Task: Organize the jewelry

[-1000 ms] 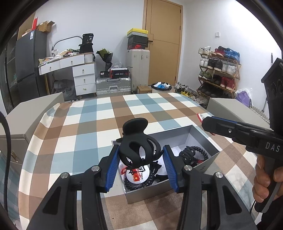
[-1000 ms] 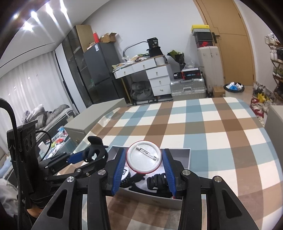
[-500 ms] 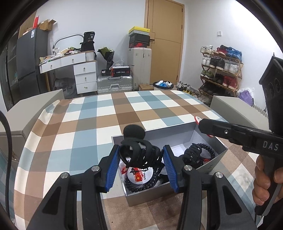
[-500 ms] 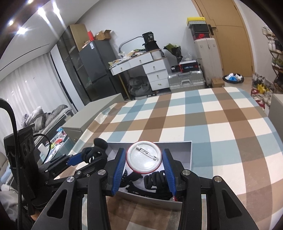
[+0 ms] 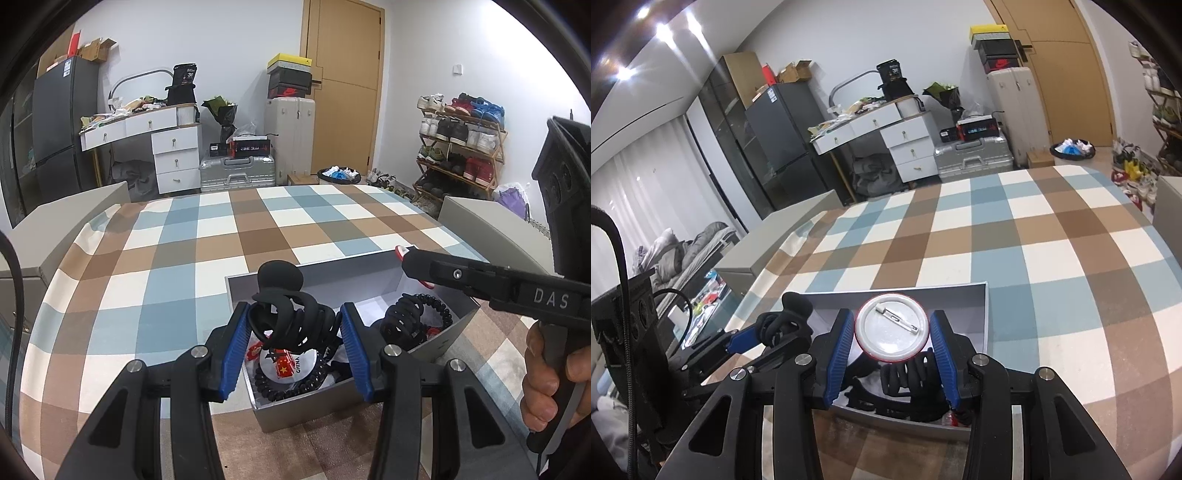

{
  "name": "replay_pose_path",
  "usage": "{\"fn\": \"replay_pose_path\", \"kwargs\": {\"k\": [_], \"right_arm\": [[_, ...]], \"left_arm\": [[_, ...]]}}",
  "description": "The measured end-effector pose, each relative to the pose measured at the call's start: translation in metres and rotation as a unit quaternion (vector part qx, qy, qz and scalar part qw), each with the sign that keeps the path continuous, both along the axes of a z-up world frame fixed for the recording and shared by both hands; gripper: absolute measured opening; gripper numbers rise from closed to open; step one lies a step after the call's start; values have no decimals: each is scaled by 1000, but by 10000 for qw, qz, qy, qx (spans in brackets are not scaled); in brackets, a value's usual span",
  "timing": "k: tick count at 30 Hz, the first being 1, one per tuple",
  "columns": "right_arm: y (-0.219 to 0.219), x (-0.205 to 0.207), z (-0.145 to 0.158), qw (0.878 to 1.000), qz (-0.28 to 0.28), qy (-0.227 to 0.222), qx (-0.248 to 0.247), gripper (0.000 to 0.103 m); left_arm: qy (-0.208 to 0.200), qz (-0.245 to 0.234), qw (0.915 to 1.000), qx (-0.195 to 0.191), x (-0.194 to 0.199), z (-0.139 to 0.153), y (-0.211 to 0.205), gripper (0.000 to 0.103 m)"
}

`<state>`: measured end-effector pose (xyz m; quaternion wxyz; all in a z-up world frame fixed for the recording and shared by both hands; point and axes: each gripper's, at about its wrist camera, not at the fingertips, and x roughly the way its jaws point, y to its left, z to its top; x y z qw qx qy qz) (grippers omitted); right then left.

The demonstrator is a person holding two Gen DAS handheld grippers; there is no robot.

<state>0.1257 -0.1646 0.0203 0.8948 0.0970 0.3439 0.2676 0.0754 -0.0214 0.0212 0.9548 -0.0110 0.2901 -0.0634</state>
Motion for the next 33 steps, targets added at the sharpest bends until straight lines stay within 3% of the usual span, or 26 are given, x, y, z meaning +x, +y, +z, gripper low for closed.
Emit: {"fn": "replay_pose_path", "kwargs": {"k": [6,18,20,22,25,26,28,32,33], "right_arm": [[-1,-2,2,9999,79,4,151,55],[-5,-3,5,9998,57,45,169,65],[-7,-3,6,9999,53,39,158,68],[-8,-4,7,9999,50,29,148,73],[-12,-10,11,10000,39,-46,16,80],[-14,-13,12,9999,57,-92,-51,83],[-16,-19,15,9996,96,-203,-144,103],[-24,-37,21,9981,192,-557,-152,103],[-25,-39,21,9979,209,-590,-160,103]], "left_arm": [[-13,-23,10000,32,0,0,-2,43],[-12,-125,9999,-22,-1,2,-5,44],[-33,-126,9999,9,-3,4,-6,51],[-114,-88,9999,37,-6,6,-6,70],[-214,-94,9997,-19,-12,9,-1,83],[-217,-64,9997,-37,-14,10,0,85],[-224,-67,9997,-44,-16,11,3,86],[-145,41,9999,65,-24,9,6,87],[-149,68,9999,55,-26,8,7,92]]}}
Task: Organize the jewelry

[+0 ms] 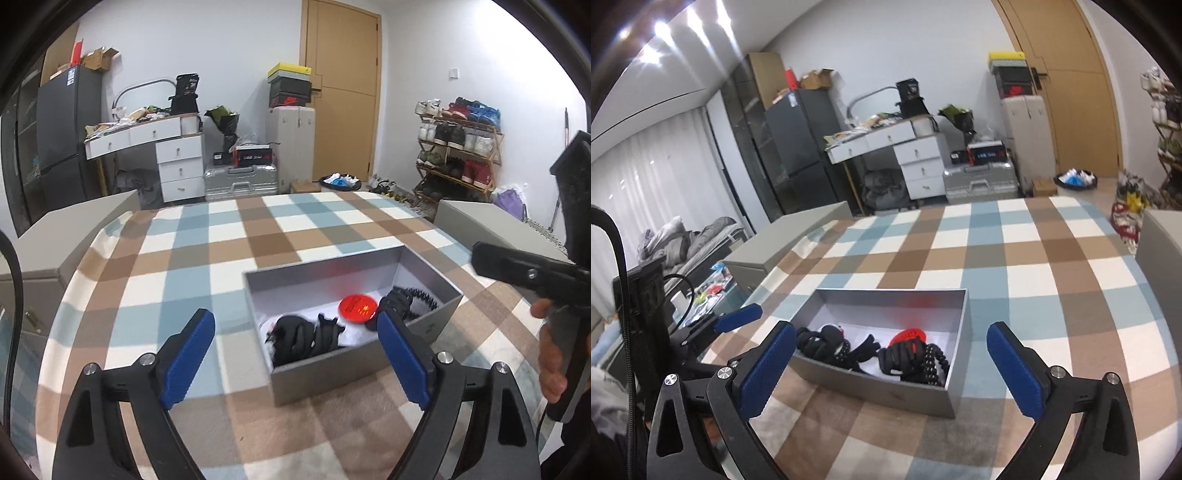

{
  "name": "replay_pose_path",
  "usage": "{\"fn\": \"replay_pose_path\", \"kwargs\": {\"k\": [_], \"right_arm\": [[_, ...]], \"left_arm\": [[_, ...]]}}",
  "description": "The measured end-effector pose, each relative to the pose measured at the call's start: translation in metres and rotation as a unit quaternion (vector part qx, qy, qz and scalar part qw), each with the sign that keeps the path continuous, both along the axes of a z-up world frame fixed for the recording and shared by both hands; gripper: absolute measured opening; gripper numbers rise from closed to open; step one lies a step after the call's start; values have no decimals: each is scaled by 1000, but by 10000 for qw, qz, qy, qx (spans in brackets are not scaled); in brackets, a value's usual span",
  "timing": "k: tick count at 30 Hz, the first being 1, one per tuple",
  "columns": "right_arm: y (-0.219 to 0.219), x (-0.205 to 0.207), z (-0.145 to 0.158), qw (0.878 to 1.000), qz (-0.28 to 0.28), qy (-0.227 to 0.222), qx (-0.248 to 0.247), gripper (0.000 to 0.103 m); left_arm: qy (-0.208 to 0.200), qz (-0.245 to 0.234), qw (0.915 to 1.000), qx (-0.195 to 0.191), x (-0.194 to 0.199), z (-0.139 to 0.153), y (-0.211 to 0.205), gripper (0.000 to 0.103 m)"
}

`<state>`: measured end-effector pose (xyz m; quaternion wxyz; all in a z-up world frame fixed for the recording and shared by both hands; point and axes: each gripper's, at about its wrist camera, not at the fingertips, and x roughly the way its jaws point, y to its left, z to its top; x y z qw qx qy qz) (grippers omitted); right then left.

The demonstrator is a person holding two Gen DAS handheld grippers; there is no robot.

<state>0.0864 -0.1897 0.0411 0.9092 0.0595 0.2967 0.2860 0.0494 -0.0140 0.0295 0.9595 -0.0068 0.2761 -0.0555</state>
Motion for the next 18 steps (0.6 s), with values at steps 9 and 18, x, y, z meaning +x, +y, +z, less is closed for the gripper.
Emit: {"fn": "replay_pose_path", "kwargs": {"k": [9,18], "right_arm": [[6,-30,-6,9978,151,-527,-381,103],[7,-45,-10,9935,92,-1009,-522,103]], "left_arm": [[-370,141,9990,-206,-23,6,11,102],[-638,128,9978,-78,-28,0,9,102]]}}
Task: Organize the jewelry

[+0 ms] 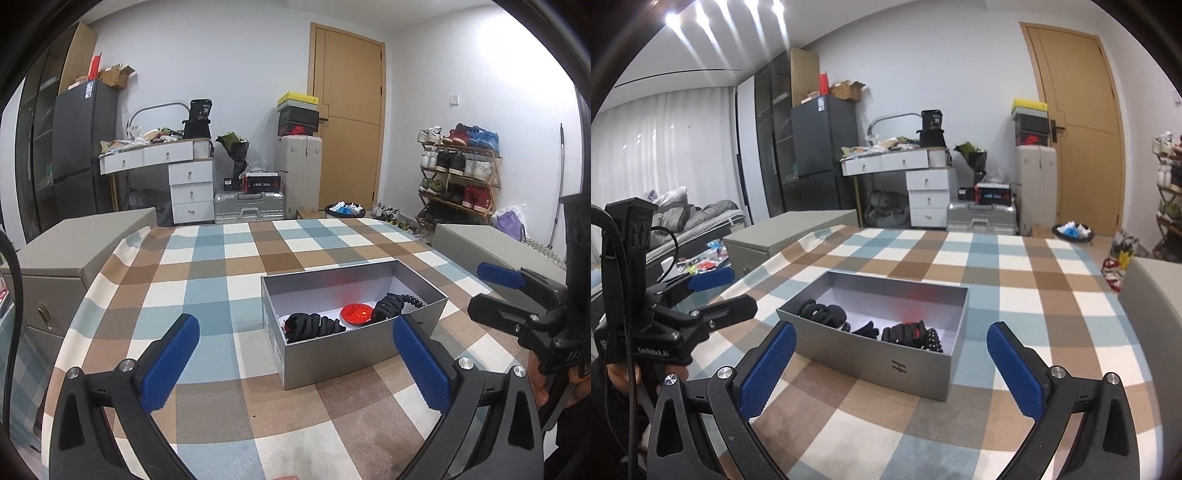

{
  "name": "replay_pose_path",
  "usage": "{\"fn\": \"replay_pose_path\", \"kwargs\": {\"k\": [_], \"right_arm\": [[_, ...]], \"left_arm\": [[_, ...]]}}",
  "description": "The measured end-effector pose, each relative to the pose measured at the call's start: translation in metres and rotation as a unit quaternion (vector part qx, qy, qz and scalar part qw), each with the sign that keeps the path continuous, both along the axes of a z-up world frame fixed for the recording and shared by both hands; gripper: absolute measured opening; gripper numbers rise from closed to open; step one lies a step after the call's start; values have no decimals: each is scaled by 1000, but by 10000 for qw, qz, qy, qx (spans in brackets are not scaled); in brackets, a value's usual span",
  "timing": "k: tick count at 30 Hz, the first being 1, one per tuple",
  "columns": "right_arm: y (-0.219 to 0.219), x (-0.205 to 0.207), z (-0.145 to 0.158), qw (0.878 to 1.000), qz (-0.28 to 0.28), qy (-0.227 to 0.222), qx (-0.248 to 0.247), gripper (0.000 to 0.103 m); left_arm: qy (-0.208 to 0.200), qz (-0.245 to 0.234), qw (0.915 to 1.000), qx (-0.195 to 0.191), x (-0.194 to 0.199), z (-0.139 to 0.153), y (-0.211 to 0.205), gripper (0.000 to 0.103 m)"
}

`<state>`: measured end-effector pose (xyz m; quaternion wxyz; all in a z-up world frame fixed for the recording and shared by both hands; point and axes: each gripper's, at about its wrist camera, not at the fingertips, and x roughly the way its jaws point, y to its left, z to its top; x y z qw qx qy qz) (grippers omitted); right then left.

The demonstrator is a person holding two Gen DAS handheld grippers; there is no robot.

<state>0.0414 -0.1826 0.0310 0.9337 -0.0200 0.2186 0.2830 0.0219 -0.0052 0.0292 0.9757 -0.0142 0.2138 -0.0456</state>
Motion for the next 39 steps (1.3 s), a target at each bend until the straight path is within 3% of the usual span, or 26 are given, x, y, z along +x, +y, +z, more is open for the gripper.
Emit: {"fn": "replay_pose_path", "kwargs": {"k": [22,39], "right_arm": [[0,-8,-3,9992,-110,-388,40,103],[-4,-4,-3,9994,-133,-299,111,103]], "left_arm": [[-141,-109,9995,276,-9,-5,-8,102],[-138,-106,9994,313,-7,-5,-10,102]]}}
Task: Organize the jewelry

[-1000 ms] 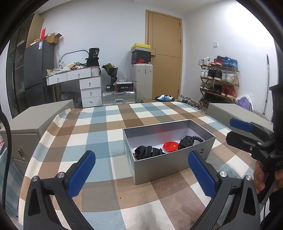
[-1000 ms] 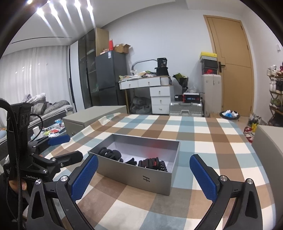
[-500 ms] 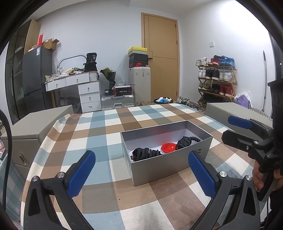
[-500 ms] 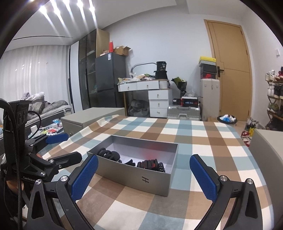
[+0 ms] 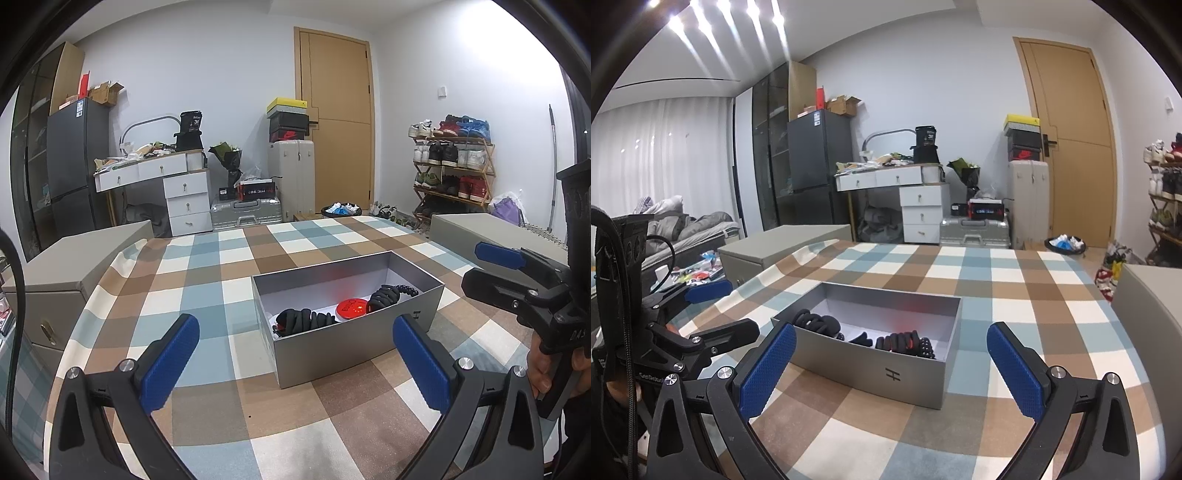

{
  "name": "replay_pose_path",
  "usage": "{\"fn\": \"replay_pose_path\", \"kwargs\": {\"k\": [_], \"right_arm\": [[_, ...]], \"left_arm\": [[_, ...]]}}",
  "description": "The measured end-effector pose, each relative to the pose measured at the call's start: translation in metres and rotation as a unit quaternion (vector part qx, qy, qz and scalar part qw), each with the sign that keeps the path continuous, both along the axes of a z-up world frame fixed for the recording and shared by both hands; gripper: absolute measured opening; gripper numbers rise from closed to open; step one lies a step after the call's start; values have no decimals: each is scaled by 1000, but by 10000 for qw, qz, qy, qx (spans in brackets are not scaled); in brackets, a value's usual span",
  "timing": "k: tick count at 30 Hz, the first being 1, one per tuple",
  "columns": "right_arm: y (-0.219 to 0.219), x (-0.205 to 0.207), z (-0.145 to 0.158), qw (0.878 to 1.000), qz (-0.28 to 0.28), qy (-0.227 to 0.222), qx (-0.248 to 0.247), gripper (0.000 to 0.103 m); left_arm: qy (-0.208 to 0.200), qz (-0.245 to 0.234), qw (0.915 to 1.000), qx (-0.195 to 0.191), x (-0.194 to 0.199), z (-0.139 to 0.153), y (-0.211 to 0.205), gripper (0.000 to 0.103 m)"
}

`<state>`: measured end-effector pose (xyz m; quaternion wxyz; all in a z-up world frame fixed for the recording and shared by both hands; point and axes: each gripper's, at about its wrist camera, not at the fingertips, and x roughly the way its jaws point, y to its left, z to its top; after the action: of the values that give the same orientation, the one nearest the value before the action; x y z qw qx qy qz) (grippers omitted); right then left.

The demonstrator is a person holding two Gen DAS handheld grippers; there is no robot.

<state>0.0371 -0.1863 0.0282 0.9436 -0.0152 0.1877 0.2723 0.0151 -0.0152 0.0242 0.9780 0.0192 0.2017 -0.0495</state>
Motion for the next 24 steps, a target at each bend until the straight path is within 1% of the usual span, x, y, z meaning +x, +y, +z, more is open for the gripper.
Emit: {"fn": "replay_pose_path", "kwargs": {"k": [24], "right_arm": [[0,1,0,10000,12,-6,-1,103]], "left_arm": [[-34,-40,10000,-9,-2,2,-1,102]]}}
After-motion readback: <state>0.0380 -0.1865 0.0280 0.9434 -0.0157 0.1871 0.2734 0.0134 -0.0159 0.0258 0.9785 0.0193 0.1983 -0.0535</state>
